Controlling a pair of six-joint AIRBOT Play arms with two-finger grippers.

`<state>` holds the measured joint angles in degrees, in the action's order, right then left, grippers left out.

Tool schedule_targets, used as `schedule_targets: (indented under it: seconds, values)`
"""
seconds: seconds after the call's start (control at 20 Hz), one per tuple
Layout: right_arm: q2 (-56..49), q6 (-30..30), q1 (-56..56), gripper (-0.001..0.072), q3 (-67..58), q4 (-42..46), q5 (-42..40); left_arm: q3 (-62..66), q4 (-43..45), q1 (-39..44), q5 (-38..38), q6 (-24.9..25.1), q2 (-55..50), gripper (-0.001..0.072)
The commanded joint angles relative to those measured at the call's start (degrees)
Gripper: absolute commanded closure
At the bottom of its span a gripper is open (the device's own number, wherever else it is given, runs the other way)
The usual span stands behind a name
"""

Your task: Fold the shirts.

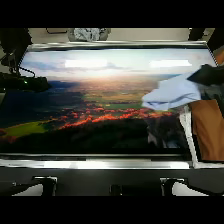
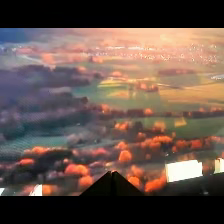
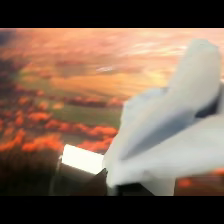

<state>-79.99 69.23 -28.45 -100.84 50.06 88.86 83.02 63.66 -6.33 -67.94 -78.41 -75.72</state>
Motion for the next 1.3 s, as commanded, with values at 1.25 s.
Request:
schedule_targets:
  seconds: [1.25]
  values:
    - [7.4,1.0,-37.0,0.0657,3.7,26.3,16.9,-1.6,-0.2,0.0,-0.1,1.5,0.0,0.0674]
